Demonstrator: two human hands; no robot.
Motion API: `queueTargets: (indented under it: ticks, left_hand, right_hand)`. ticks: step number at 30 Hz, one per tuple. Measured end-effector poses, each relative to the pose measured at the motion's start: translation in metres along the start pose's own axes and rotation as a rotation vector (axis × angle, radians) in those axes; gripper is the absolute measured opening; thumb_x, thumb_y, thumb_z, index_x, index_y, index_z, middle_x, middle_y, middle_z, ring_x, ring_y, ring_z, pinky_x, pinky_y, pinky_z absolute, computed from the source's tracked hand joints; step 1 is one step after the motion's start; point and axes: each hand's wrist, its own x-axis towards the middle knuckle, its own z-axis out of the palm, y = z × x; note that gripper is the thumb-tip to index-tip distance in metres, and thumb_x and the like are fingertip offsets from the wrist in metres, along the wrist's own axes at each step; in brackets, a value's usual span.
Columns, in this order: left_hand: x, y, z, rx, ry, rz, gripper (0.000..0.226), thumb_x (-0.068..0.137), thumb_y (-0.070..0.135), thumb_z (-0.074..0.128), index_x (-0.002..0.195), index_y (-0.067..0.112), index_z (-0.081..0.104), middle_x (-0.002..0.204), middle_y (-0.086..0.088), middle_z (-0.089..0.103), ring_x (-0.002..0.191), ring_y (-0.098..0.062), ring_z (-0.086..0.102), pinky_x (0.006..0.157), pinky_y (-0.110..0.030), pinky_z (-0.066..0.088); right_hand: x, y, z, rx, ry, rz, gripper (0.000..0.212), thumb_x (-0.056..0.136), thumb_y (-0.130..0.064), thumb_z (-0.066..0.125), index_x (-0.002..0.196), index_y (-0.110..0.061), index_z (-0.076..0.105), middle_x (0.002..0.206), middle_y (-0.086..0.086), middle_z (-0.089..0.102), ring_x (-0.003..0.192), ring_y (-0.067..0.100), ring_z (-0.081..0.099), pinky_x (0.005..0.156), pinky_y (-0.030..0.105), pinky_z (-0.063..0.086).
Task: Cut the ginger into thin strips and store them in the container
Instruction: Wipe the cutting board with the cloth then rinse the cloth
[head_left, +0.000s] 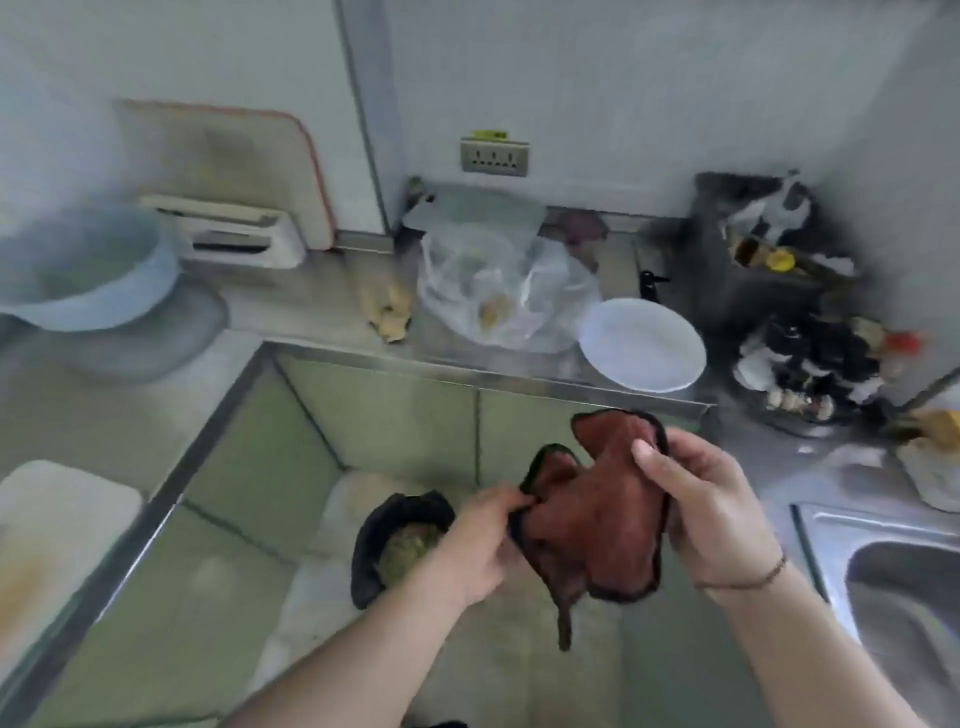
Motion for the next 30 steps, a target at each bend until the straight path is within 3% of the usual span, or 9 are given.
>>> queueTargets:
  ticks: [4, 8, 11, 18, 21, 23, 25, 28, 30]
  left_hand:
    - [-0.017, 0.036, -0.132, -0.216, 0.17, -0.008, 0.032, 0.106, 0.031, 0.037, 0.101, 0.011, 0.062, 0.084, -0.013, 0.076, 0.072, -0.028, 0.074, 0.073, -0.041, 0.06]
    - [-0.058, 0.066, -0.215, -0.232, 0.049, 0.16, 0.021, 0.089, 0.027, 0.069, 0.105, 0.018, 0.077, 0.114, -0.007, 0.075, 0.106, -0.022, 0.069, 0.106, -0.047, 0.046]
    - [-0.079, 0.081, -0.262, -0.253, 0.056, 0.293, 0.032, 0.081, 0.006, 0.069, 0.113, 0.007, 0.074, 0.116, -0.015, 0.073, 0.104, -0.024, 0.072, 0.09, -0.036, 0.057]
    - [-0.128, 0.104, -0.344, -0.366, 0.181, 0.374, 0.055, 0.079, 0.01, 0.065, 0.133, 0.017, 0.062, 0.124, -0.015, 0.069, 0.108, -0.032, 0.069, 0.089, -0.047, 0.057]
    - [-0.151, 0.11, -0.373, -0.359, 0.239, 0.46, 0.051, 0.087, 0.001, 0.062, 0.134, 0.022, 0.062, 0.125, -0.012, 0.07, 0.109, -0.03, 0.069, 0.091, -0.045, 0.056]
    - [-0.169, 0.12, -0.397, -0.352, 0.289, 0.592, 0.037, 0.088, 0.0, 0.066, 0.12, 0.016, 0.073, 0.115, -0.011, 0.075, 0.104, -0.025, 0.072, 0.086, -0.041, 0.058]
    - [-0.183, 0.131, -0.422, -0.316, 0.343, 0.73, 0.024, 0.063, 0.003, 0.086, 0.084, 0.015, 0.082, 0.094, -0.008, 0.078, 0.084, -0.021, 0.074, 0.071, -0.032, 0.059]
    - [-0.183, 0.143, -0.452, -0.231, 0.443, 0.761, 0.024, 0.062, -0.005, 0.071, 0.054, 0.018, 0.069, 0.087, -0.004, 0.073, 0.078, -0.024, 0.069, 0.062, -0.028, 0.052]
    - [-0.174, 0.15, -0.468, -0.252, 0.539, 0.727, 0.03, 0.068, -0.005, 0.06, 0.064, 0.021, 0.074, 0.088, -0.004, 0.075, 0.078, -0.023, 0.072, 0.065, -0.028, 0.056]
  right_hand:
    - [0.035, 0.019, 0.082, 0.088, -0.1, 0.151, 0.023, 0.078, -0.018, 0.067, 0.096, -0.003, 0.066, 0.083, 0.014, 0.072, 0.068, 0.022, 0.07, 0.058, 0.029, 0.057]
    - [0.064, 0.053, 0.168, 0.078, -0.183, 0.298, 0.04, 0.074, -0.022, 0.074, 0.103, 0.002, 0.059, 0.093, 0.024, 0.067, 0.08, 0.03, 0.07, 0.067, 0.035, 0.059]
    - [0.084, 0.071, 0.217, 0.071, -0.178, 0.373, 0.016, 0.092, -0.013, 0.055, 0.104, -0.002, 0.057, 0.097, 0.021, 0.067, 0.082, 0.026, 0.071, 0.068, 0.033, 0.059]
    - [0.105, 0.109, 0.304, -0.062, -0.458, 0.506, 0.038, 0.089, -0.01, 0.057, 0.126, -0.005, 0.057, 0.118, 0.022, 0.066, 0.102, 0.035, 0.067, 0.077, 0.042, 0.059]
    - [0.11, 0.11, 0.34, -0.053, -0.602, 0.455, 0.034, 0.088, -0.004, 0.054, 0.12, -0.008, 0.063, 0.113, 0.02, 0.069, 0.101, 0.035, 0.066, 0.083, 0.045, 0.058]
    - [0.12, 0.104, 0.358, 0.037, -0.655, 0.332, 0.02, 0.079, -0.009, 0.066, 0.097, -0.009, 0.074, 0.095, 0.013, 0.074, 0.085, 0.026, 0.071, 0.074, 0.037, 0.06]
    - [0.134, 0.097, 0.378, 0.061, -0.711, 0.269, 0.002, 0.073, -0.01, 0.075, 0.072, -0.013, 0.075, 0.076, 0.008, 0.074, 0.071, 0.021, 0.071, 0.066, 0.03, 0.059]
    - [0.163, 0.115, 0.406, -0.169, -0.754, 0.218, 0.066, 0.077, 0.03, 0.03, 0.047, -0.017, 0.064, 0.051, 0.004, 0.058, 0.046, 0.013, 0.055, 0.046, 0.014, 0.043]
    - [0.179, 0.123, 0.432, -0.314, -0.806, 0.149, 0.077, 0.072, 0.038, 0.022, 0.043, -0.02, 0.062, 0.048, 0.0, 0.053, 0.045, 0.009, 0.047, 0.044, 0.014, 0.035]
